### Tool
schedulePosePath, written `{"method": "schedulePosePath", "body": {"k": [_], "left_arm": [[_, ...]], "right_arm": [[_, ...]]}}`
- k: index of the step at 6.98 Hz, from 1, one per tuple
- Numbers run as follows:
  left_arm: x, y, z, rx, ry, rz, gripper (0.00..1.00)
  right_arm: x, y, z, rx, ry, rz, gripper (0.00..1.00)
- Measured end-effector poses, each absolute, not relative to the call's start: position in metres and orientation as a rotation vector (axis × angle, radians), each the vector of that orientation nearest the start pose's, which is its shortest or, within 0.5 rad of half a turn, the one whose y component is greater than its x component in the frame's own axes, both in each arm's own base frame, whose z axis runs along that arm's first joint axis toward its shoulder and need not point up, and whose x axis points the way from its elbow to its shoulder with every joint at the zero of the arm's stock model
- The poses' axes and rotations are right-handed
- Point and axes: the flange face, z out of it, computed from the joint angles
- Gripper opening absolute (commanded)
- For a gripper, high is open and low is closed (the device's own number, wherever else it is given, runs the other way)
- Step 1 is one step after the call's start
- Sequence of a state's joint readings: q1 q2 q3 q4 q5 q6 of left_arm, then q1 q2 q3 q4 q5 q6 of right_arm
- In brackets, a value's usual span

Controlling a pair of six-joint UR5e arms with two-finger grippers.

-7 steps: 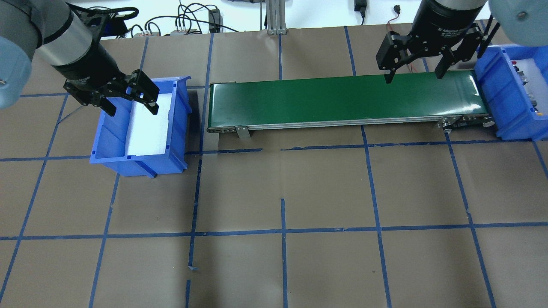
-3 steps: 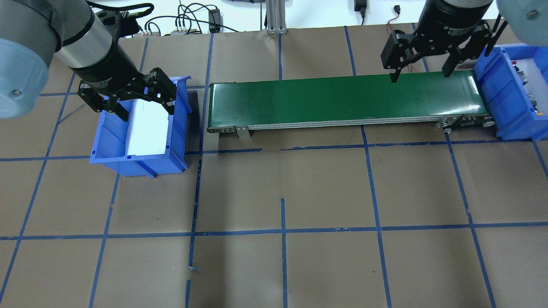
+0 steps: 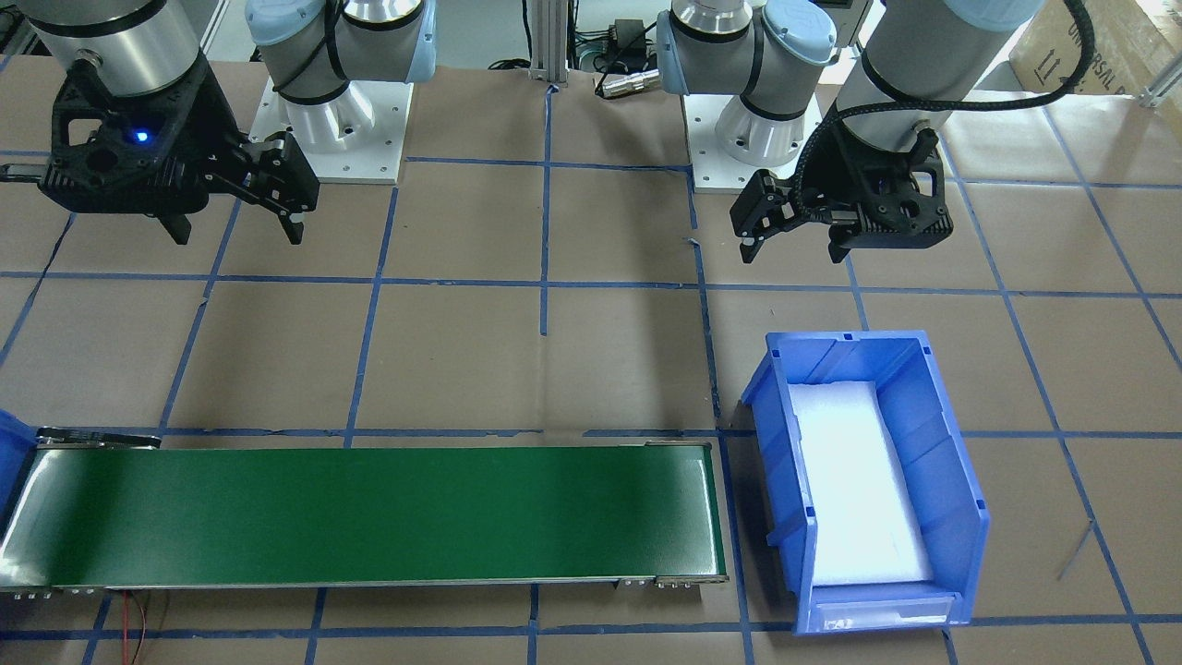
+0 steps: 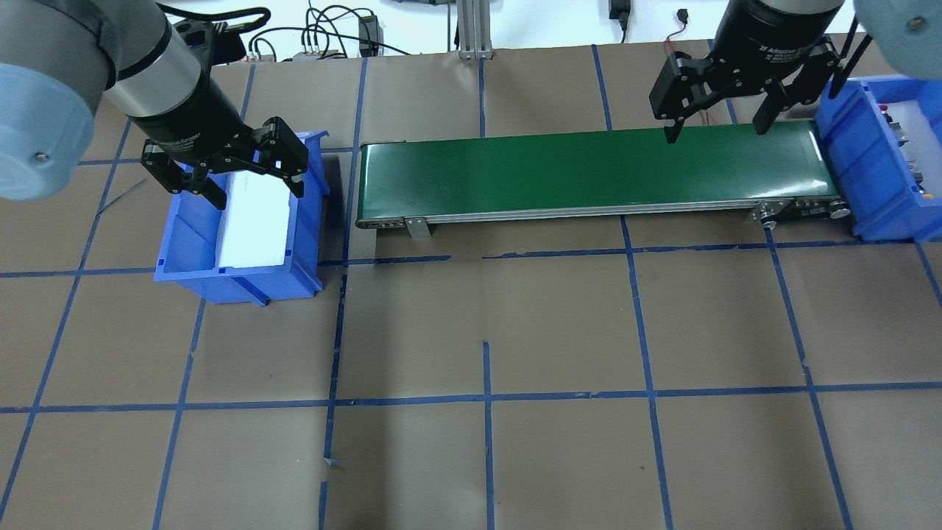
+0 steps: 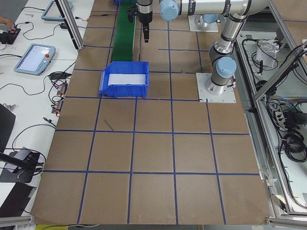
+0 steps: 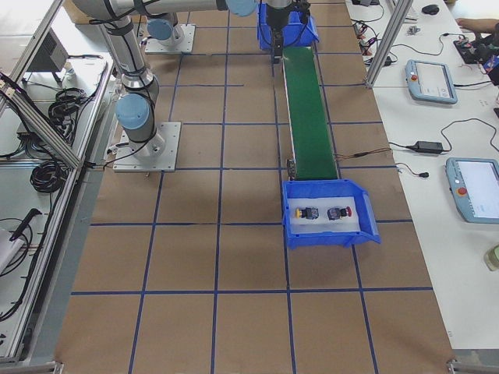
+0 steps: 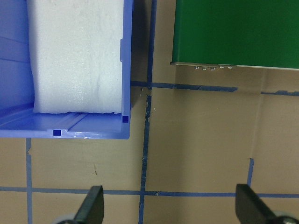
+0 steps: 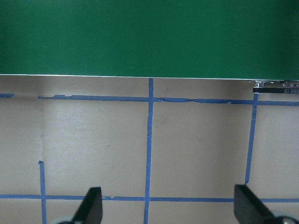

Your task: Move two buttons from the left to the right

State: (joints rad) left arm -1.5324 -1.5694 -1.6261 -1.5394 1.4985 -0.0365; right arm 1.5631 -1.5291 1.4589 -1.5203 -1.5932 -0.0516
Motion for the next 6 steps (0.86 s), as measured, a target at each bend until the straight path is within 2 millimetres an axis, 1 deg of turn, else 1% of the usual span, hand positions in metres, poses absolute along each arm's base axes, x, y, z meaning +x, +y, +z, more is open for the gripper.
{"method": "schedulePosePath", "body": {"k": [6], "left_arm": [[-0.1217,-0.4997,0.4605,-0.120,3.214,0.030,1.00]], "right_arm": [[0.1251,-0.5169,0.5111,-0.072,3.166,-0.013,1.00]]}}
